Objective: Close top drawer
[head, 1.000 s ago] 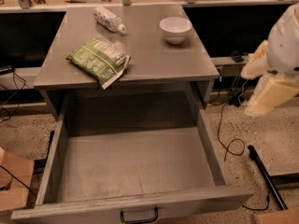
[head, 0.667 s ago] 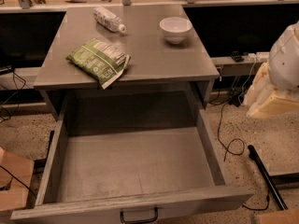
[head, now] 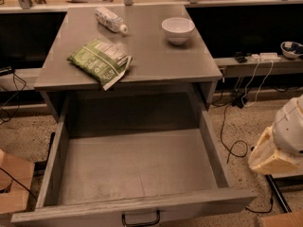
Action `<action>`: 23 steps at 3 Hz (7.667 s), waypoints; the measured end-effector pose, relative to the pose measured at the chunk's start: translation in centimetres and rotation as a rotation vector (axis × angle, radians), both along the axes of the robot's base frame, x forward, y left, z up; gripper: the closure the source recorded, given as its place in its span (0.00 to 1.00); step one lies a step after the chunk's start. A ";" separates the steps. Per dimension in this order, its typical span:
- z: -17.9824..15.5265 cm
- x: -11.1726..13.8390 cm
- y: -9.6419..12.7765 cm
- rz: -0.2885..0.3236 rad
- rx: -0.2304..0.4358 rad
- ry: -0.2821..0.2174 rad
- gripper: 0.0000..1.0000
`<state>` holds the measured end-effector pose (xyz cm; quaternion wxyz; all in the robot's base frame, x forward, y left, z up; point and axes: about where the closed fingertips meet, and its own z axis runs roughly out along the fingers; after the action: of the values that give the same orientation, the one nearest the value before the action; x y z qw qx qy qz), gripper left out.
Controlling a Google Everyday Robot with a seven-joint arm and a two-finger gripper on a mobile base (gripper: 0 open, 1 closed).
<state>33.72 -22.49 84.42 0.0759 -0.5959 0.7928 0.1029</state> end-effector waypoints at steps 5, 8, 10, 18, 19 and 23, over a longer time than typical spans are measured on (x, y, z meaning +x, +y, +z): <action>-14.9 -4.4 1.5 0.028 0.020 0.315 1.00; -18.8 -4.0 2.4 0.029 0.073 0.363 1.00; -19.5 -0.5 3.0 0.042 0.098 0.316 1.00; -16.7 22.4 7.0 0.132 0.122 -0.115 1.00; -15.4 24.0 7.4 0.145 0.116 -0.163 0.82; -10.3 30.6 8.9 0.180 0.091 -0.380 0.00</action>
Offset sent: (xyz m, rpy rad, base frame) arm 0.0051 -0.0041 -0.0285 0.0478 0.0301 -0.0340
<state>64.34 -13.64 74.14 0.2416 -0.6690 0.7022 0.0308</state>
